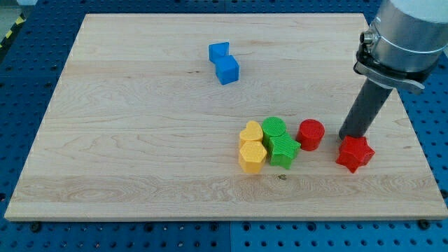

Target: Move the red star towards the bottom right

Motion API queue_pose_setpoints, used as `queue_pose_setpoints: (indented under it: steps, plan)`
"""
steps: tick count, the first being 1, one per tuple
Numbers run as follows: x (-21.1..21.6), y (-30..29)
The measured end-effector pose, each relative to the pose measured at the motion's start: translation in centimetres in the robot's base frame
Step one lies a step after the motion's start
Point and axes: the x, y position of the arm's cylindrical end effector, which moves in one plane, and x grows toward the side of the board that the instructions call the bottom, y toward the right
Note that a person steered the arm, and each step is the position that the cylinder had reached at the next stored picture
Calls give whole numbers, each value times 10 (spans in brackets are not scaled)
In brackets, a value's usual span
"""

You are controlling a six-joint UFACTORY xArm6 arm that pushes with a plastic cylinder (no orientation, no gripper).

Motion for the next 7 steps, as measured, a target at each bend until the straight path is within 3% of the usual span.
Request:
queue_pose_setpoints:
  steps: [3, 7]
  plan:
    - [19, -52]
    - [18, 30]
